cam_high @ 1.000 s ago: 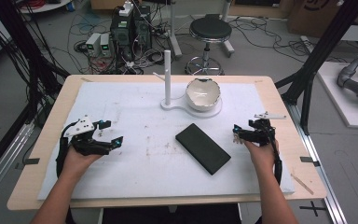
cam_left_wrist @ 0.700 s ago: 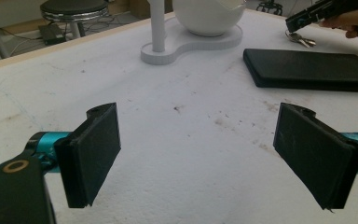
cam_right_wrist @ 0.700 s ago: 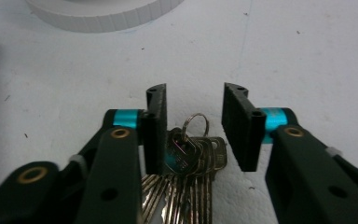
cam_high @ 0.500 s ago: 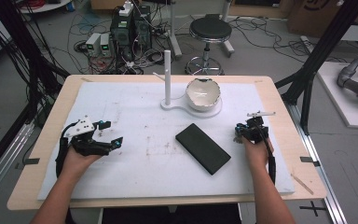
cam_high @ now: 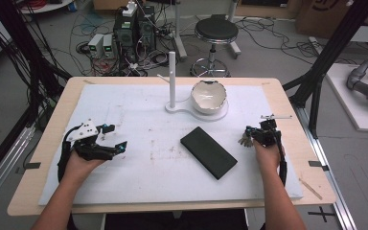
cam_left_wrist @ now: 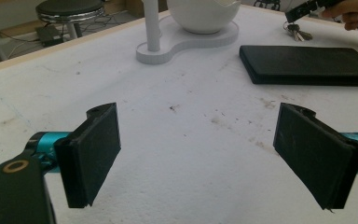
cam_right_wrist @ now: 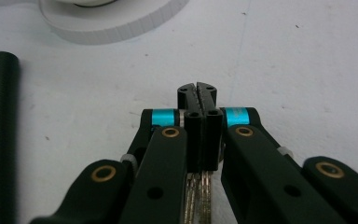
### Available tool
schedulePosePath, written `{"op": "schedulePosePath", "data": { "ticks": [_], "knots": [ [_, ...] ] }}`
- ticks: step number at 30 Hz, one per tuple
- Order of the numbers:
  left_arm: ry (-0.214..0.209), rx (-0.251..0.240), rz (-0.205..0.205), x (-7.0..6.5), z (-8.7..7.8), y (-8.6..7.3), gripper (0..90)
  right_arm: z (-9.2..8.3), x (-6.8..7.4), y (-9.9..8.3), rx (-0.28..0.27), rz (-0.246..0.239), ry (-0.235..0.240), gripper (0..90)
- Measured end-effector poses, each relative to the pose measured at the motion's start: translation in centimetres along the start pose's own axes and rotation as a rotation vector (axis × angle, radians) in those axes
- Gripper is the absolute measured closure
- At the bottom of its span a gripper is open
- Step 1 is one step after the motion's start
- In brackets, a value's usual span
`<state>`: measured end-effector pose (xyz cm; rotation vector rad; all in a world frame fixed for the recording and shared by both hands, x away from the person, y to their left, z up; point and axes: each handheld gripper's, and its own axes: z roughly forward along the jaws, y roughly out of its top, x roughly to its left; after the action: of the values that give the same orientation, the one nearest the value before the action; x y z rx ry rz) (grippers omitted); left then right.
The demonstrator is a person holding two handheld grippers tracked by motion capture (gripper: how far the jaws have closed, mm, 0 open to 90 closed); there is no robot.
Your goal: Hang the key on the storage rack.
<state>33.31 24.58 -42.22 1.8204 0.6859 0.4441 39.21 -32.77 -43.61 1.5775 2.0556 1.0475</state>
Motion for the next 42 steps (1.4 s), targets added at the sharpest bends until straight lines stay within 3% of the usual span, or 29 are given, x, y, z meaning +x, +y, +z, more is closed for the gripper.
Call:
{"op": "schedulePosePath", "data": {
  "ticks": [8, 14, 16, 17, 20, 21, 24, 27, 29, 31, 38, 39, 42],
  "knots": [
    [0.001, -0.005, 0.000, 0.1, -0.1, 0.0, 14.7, -1.3, -0.1, 0.2, -0.061, 0.014, 0.057, 90.0],
    [0.002, -0.013, 0.000, 0.0, -0.2, 0.1, 14.7, -3.5, 0.9, 1.5, -0.149, -0.053, 0.106, 90.0],
    [0.002, -0.013, 0.007, 0.0, -0.2, 0.2, 14.7, -4.3, 1.6, 2.2, -0.176, -0.081, 0.125, 90.0],
    [0.003, -0.015, 0.006, 0.0, -0.2, 0.3, 14.7, -5.2, 2.3, 3.1, -0.202, -0.119, 0.148, 90.0],
    [0.005, -0.014, 0.005, 0.0, -0.2, 0.3, 14.7, -6.1, 3.1, 3.9, -0.225, -0.142, 0.177, 90.0],
    [0.003, -0.017, 0.006, 0.0, -0.3, 0.3, 14.7, -6.8, 3.9, 4.9, -0.245, -0.162, 0.212, 90.0],
    [0.001, -0.020, 0.006, -0.1, -0.3, 0.3, 14.7, -7.3, 4.8, 6.1, -0.254, -0.190, 0.236, 90.0],
    [0.003, -0.018, 0.009, 0.0, -0.4, 0.4, 14.7, -8.2, 6.4, 8.6, -0.258, -0.257, 0.279, 90.0],
    [0.002, -0.019, 0.009, 0.0, -0.4, 0.4, 14.7, -8.3, 6.8, 9.2, -0.255, -0.275, 0.286, 90.0],
    [0.004, -0.019, 0.010, 0.0, -0.5, 0.4, 14.7, -8.5, 7.9, 11.1, -0.255, -0.313, 0.311, 90.0],
    [0.003, -0.023, 0.007, 0.0, -0.5, 0.4, 14.7, -8.4, 10.0, 14.1, -0.272, -0.359, 0.357, 90.0],
    [0.004, -0.022, 0.008, 0.0, -0.5, 0.4, 14.7, -8.3, 10.9, 14.9, -0.277, -0.389, 0.366, 90.0],
    [0.002, -0.023, 0.006, 0.0, -0.5, 0.4, 14.7, -8.1, 12.4, 16.0, -0.263, -0.421, 0.389, 90.0]
  ]
}}
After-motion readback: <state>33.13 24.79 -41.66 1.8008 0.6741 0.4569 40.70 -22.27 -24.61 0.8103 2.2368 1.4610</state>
